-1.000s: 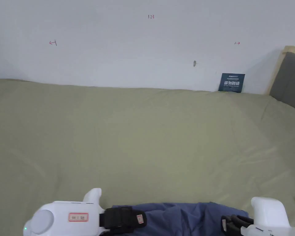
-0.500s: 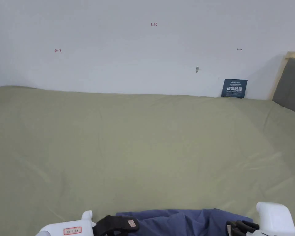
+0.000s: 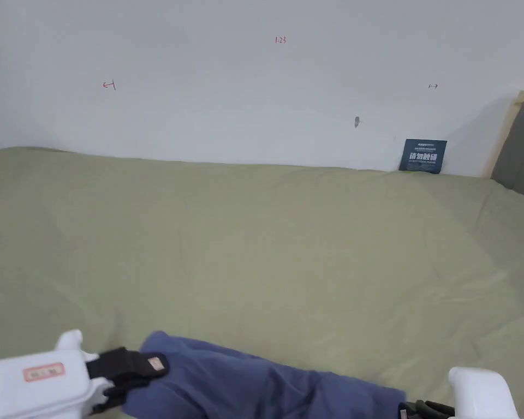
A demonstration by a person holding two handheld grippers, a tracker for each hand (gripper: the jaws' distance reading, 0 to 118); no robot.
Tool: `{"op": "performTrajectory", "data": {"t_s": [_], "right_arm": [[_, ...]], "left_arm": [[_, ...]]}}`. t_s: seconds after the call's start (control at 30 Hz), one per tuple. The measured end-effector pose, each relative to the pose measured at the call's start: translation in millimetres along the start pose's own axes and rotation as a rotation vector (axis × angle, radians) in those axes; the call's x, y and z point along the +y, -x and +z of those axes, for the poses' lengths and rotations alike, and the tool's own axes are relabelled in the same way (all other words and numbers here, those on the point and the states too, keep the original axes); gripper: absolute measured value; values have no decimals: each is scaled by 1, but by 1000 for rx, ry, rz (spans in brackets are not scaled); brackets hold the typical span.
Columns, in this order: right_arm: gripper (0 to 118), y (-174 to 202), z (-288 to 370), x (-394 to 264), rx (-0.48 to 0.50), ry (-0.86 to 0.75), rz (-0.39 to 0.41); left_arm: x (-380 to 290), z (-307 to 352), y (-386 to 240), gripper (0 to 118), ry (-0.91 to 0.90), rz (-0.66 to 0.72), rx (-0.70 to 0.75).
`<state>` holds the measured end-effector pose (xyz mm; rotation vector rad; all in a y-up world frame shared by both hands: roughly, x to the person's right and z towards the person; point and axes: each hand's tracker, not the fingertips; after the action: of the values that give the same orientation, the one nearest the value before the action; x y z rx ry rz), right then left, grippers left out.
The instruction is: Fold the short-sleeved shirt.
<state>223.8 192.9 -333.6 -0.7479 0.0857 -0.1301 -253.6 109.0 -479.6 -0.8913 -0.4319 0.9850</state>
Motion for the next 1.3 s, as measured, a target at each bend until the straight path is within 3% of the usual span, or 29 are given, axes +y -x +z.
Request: {"op": "performTrajectory", "data": {"t_s": [0.07,0.2,0.33,0.53,0.67,0.73,0.8,0.83,0.87,0.93,1.03,1.13,1.2,1.23,1.3], "right_arm": [[1,4,-2,4,7,-2,21],[1,13,-9,14,31,-11,34],[1,23,-17,21,51,-12,56],[1,33,-15,24,79,-14,82],[1,28,-5,21,71,-27,78],[1,23,-2,19,57,-32,66],[1,16,0,17,46,-26,54],[1,13,0,16,40,-25,49],[1,10,0,14,33,-22,43],[1,5,-1,11,18,-20,27],[1,2,-7,8,15,-1,5],[1,5,-10,4,25,9,6],[1,10,-11,2,43,15,17],[1,12,-11,1,47,18,20],[1,15,-11,-1,55,19,27]], "left_arm": [[18,38,-11,14,-41,-17,80],[29,109,-52,14,-147,-178,258],[18,127,-90,14,-175,-303,360],[-18,44,-128,14,15,-468,387],[-41,-34,-127,16,190,-472,373],[-48,-64,-117,38,242,-483,351],[-57,-84,-112,45,288,-469,342],[-61,-87,-111,69,316,-447,343],[-63,-87,-111,83,312,-440,351],[-60,-80,-113,83,317,-443,292],[-52,-59,-114,83,310,-347,83],[-35,-34,-102,83,219,-301,-57],[-25,-28,-82,76,126,-310,1],[-25,-32,-74,59,121,-299,19],[-27,-51,-45,0,133,-216,70]]}}
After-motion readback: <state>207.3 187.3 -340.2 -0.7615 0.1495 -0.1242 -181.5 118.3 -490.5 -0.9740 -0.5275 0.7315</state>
